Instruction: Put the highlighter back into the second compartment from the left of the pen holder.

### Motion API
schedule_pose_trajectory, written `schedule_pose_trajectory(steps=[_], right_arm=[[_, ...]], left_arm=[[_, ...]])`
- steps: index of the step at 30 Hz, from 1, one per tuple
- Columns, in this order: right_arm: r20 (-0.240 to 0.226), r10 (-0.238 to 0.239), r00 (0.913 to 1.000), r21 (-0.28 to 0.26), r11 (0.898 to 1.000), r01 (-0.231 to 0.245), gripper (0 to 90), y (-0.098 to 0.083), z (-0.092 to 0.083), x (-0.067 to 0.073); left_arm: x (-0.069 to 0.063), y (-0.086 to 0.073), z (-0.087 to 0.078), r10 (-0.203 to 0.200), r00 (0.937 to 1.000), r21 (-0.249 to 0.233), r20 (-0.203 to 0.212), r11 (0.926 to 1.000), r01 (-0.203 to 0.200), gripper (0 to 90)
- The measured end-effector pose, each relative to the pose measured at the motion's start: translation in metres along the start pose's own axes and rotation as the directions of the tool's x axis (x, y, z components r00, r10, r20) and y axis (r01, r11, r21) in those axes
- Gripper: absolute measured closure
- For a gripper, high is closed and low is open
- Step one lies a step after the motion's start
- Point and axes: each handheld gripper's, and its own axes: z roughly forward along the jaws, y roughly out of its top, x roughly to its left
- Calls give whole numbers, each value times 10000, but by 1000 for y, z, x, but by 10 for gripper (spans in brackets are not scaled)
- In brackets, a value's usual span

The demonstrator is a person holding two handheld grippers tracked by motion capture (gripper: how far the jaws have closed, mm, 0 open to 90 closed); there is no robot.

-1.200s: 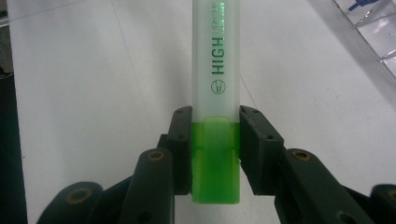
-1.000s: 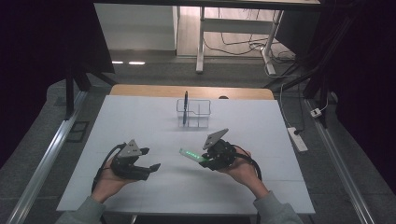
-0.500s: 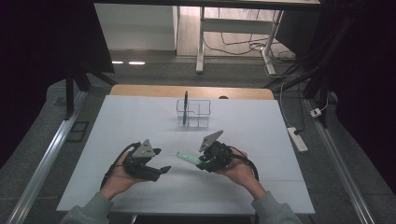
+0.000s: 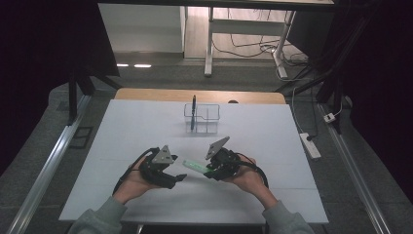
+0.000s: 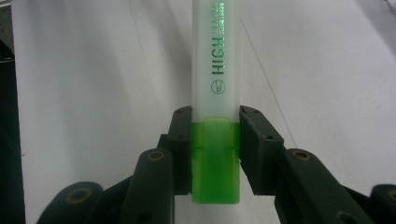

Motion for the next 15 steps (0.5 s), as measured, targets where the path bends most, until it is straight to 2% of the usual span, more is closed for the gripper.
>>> schedule_pose_trajectory(steps=[7,15], right_arm=[[-238,-336,9992,106,9994,338,672,7,7,3],[-396,-595,9974,151,9981,601,672,10,10,6]], left_arm=[[-3,9,4,533,9984,204,177,9984,-536,298],[-3,12,14,866,9958,721,286,9935,-885,285]])
